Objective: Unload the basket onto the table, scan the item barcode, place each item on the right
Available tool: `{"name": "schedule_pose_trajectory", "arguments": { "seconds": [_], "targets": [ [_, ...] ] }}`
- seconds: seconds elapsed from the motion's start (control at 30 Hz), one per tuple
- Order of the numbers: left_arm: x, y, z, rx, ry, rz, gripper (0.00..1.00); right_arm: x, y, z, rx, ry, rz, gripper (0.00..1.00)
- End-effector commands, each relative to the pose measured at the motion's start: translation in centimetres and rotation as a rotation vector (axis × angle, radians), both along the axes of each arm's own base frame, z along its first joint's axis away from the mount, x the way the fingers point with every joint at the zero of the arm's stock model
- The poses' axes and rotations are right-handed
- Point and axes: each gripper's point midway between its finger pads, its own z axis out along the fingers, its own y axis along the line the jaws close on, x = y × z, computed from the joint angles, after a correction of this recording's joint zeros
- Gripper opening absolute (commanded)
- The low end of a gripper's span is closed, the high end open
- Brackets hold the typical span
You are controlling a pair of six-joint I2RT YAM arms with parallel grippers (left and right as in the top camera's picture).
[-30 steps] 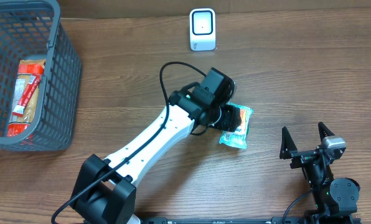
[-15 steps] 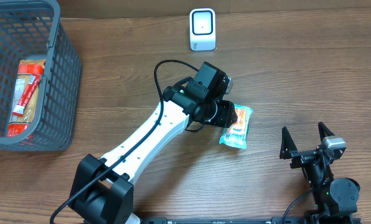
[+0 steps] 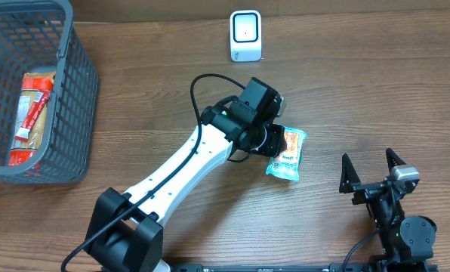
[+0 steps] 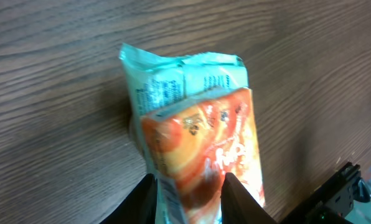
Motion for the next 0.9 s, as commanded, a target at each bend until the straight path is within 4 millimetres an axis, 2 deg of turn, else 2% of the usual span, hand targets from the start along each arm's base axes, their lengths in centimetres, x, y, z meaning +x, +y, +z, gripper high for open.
{"name": "schedule_pose_trajectory", "arguments": {
  "seconds": [0.0,0.77,0.87],
  "targets": [
    [0.4,-0.1,1.6,-0.007,-0.037,0.030,0.26,0.0,-0.1,-0.3,-0.004,-0.001,-0.004,1.00],
    [0.1,0.6,-0.5,0.024,-0.023,0.046,0.22,0.0,-0.1,-0.3,-0.004,-0.001,-0.004,1.00],
    [-0.1,0.7,-1.0,0.029,-0.013,0.050,0.17,0.0,-0.1,-0.3,-0.004,-0.001,-0.004,1.00]
  ]
}}
